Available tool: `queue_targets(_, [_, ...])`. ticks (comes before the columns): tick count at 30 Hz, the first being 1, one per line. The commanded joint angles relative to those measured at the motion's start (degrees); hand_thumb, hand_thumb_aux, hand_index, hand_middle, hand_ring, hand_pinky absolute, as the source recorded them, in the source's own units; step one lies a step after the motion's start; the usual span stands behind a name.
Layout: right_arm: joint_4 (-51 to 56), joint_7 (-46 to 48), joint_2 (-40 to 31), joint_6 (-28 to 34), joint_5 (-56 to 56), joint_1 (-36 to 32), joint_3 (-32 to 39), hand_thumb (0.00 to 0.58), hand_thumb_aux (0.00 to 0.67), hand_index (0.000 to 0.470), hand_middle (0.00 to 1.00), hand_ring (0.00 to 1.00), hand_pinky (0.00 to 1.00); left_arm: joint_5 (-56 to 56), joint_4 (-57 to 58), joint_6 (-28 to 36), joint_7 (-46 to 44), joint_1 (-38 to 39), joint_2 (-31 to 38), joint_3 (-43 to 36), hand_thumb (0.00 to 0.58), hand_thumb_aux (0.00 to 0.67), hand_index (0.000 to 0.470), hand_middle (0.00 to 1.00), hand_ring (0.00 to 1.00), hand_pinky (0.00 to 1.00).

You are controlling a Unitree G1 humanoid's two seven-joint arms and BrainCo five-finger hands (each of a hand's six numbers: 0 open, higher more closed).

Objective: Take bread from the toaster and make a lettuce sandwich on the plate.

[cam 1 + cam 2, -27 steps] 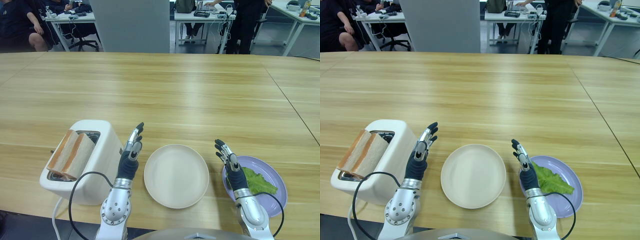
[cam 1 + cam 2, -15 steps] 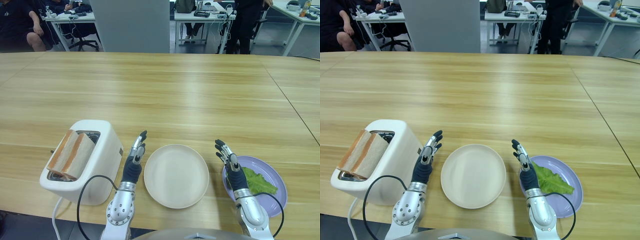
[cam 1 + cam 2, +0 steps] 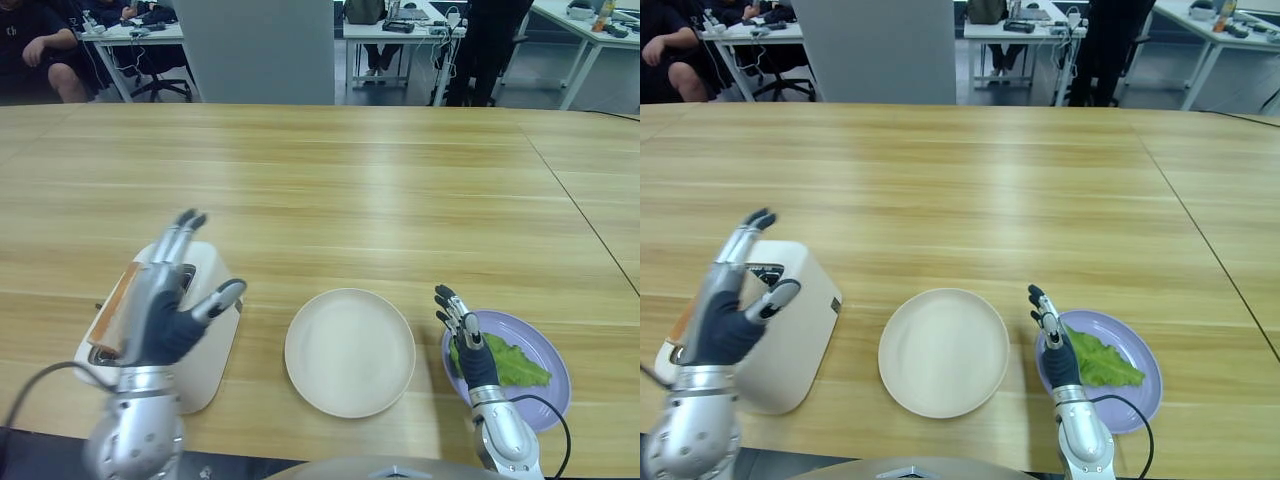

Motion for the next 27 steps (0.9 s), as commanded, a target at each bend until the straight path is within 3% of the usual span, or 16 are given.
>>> queue_targets(1, [-1.21, -1.04, 0.42, -0.04, -0.31, 1.36, -0.37, 0.000, 0.000, 0.000, 0.00, 0.00, 0.00, -0.56, 2.30, 0.12, -2.55, 4.85, 3.38, 16.66, 0.000, 0.000, 0.000, 0.00, 0.00, 0.00])
queue_targets(5, [-1.66, -2.21, 1.14, -0.49, -0.53, 3.01, -0.45, 0.000, 0.000, 0.000, 0.00, 0.00, 0.00, -2.33, 11.55, -3.15, -3.02, 9.60, 6.03, 25.31, 0.000, 0.000, 0.000, 0.00, 0.00, 0.00])
queue_targets(10, [-1.93, -3.22, 1.61, -0.99, -0.58, 4.16, -0.84, 0.000, 0.000, 0.000, 0.00, 0.00, 0.00, -1.92, 18.11, -5.03, -4.09, 11.56, 7.52, 26.45, 0.000, 0.000, 0.000, 0.00, 0.00, 0.00])
queue_targets(27, [-2.22, -3.96, 1.48, -1.68, -0.13, 5.22, -2.38, 0.000, 0.000, 0.000, 0.00, 0.00, 0.00, -1.84, 29.79, -7.14, -5.10, 9.50, 8.21, 15.96, 0.000, 0.000, 0.000, 0.00, 0.00, 0.00])
